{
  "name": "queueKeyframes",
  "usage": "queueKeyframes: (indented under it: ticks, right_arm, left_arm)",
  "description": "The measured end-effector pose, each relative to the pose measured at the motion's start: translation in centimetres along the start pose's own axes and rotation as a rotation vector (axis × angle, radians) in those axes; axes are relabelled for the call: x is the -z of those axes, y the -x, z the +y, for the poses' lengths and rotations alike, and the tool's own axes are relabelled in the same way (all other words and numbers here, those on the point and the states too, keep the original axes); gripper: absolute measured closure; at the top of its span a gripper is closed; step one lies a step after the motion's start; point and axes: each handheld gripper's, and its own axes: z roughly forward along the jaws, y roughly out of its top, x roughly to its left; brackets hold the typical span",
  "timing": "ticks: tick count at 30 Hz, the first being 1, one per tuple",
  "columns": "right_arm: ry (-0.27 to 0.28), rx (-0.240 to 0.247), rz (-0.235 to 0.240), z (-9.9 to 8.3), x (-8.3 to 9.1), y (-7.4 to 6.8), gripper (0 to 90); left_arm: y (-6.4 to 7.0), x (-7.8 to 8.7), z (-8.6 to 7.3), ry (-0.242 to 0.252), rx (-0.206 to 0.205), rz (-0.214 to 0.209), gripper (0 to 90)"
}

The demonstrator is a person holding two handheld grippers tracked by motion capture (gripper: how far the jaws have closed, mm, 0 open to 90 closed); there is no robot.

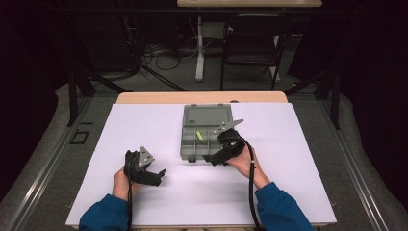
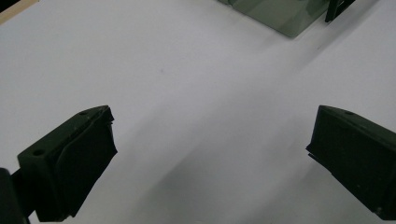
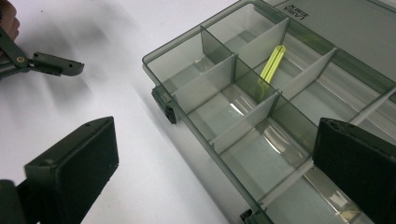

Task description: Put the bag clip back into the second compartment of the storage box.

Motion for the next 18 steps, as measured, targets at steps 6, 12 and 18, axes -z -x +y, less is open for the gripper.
queueKeyframes:
  ticks: [6,12,18]
  right_arm:
    - [-0.033,0.014,0.004,-0.6,0.6,0.1,0.0]
    - [0.002,0.014,0.010,-1.3,0.8,0.1,0.0]
    - [-0.009,0.017,0.017,-1.6,1.0,0.2,0.0]
  left_arm:
    - [0.0,0.1,0.0,0.007,0.003,0.003,0.0]
    - [0.1,0.0,0.0,0.003,0.001,-0.001,0.0]
    - [0.0,0.1,-0.1,0.001,-0.001,-0.001,0.0]
